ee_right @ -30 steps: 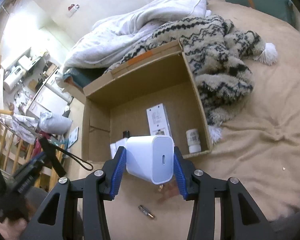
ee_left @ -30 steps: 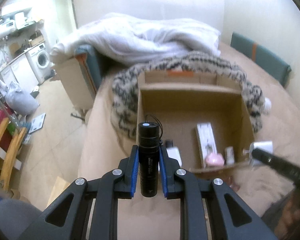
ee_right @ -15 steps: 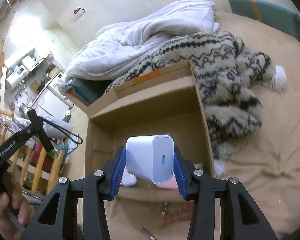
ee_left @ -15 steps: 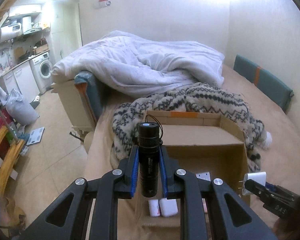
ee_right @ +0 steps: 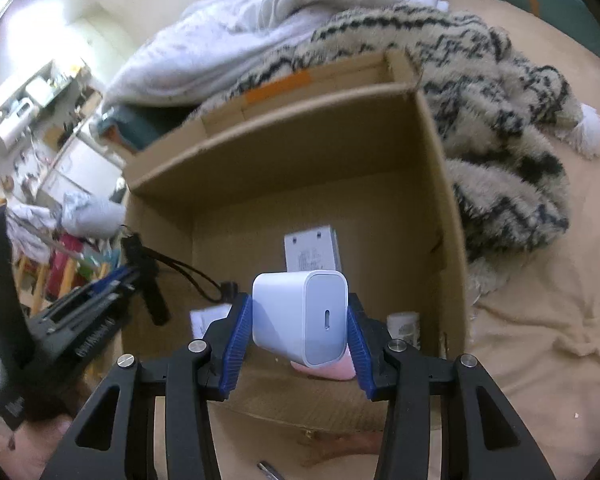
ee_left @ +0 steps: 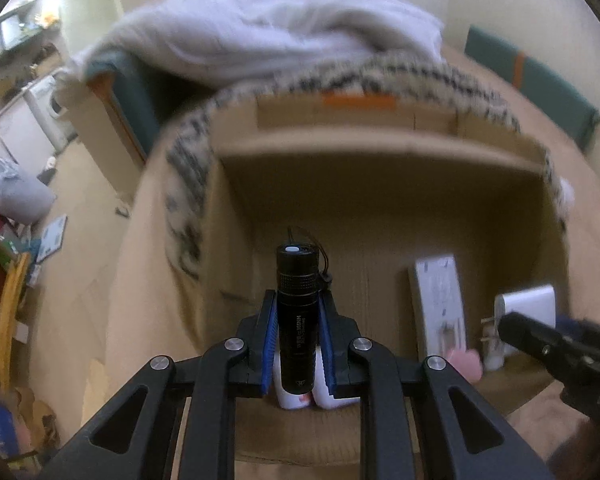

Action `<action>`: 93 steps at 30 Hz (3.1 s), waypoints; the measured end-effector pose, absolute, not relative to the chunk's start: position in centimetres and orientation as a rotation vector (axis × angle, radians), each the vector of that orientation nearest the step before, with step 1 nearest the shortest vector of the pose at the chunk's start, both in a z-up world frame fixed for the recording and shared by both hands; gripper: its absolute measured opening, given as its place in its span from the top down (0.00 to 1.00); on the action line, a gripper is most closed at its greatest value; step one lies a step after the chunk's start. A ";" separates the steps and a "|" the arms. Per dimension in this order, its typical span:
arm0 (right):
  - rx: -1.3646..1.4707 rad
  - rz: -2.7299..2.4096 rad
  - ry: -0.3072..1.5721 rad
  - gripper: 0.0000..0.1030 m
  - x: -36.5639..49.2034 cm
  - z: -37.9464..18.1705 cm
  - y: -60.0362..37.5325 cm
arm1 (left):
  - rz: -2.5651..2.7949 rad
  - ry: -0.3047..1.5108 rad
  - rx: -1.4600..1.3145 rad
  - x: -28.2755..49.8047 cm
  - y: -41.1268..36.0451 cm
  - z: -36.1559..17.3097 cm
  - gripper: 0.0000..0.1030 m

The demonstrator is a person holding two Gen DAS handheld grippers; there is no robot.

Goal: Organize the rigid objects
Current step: 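Lower the flashlight and charger into the box and open both tools, then withdraw both tools from the box toward the items on the bed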

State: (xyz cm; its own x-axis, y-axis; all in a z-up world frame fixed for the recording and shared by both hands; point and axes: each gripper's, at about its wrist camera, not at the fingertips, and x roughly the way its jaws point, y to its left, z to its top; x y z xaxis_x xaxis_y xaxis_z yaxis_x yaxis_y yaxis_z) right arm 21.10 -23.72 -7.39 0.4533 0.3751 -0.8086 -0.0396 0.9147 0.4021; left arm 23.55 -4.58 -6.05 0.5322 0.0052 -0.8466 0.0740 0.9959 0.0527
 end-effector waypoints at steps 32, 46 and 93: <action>0.334 0.237 1.064 0.20 21.5 -7.7 -23.4 | -0.029 1.038 0.125 23.0 -5.3 -7.0 0.35; 0.364 0.209 1.039 0.11 20.0 -6.8 -24.8 | -0.003 1.005 0.061 20.4 -3.6 -5.0 0.35; 0.545 0.078 1.198 0.11 14.3 -9.8 -28.4 | -0.274 1.432 0.129 13.4 -9.0 -13.7 0.35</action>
